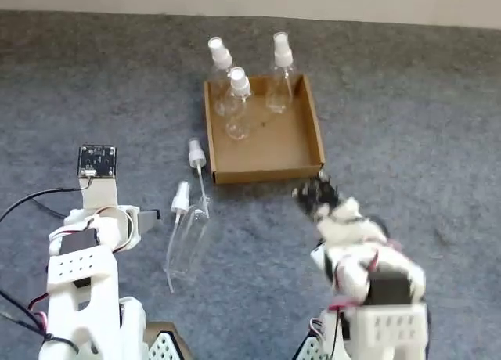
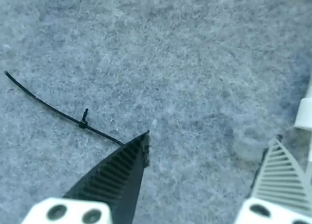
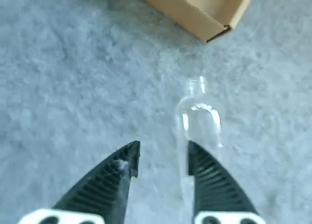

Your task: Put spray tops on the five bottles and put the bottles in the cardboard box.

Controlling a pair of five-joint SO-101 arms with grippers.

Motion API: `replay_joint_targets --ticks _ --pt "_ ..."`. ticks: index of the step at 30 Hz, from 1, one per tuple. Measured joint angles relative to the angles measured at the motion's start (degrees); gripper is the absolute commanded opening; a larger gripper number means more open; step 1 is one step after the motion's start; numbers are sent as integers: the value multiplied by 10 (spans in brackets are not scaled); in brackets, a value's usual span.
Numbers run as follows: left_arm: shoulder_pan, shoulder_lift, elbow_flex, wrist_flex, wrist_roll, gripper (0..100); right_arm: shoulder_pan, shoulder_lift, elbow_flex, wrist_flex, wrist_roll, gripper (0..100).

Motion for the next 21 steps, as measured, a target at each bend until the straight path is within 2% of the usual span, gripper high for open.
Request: replay_joint_targets --ticks 9,15,21 --pt "0 0 0 0 0 322 42 478 -412 101 120 275" --pt "0 0 0 0 0 322 41 651 -457 77 127 279" --pt "0 0 0 0 0 322 40 711 -423 7 127 279"
